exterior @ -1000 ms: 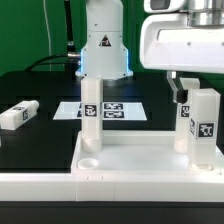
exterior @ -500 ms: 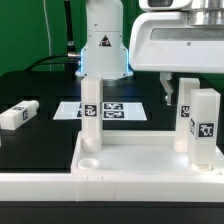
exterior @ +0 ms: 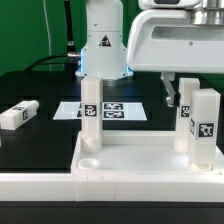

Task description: Assemble desk

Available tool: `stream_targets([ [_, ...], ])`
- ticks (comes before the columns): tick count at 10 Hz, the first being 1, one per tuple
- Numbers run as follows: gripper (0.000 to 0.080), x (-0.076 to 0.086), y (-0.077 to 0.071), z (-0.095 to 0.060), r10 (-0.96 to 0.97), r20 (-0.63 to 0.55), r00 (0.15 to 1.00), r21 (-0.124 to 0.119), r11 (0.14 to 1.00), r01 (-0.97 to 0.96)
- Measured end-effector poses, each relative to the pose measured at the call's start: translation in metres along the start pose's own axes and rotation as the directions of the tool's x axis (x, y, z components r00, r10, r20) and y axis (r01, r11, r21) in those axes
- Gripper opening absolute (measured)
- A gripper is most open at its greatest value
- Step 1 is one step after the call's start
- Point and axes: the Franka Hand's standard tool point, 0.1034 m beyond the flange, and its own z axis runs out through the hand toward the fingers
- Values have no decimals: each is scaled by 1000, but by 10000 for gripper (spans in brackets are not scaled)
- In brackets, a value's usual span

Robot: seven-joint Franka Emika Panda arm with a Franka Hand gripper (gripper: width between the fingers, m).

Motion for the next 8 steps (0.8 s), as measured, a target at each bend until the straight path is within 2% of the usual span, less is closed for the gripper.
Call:
stream_targets([
  [1,385,0,0,0,16,0,1000,0,1000,-16],
  [2,290,0,0,0,31,1,1000,0,1000,-31],
  [4,290,0,0,1,51,1,999,0,999,-51],
  [8,290,-1,0,2,355,3,935,0,935,-355],
])
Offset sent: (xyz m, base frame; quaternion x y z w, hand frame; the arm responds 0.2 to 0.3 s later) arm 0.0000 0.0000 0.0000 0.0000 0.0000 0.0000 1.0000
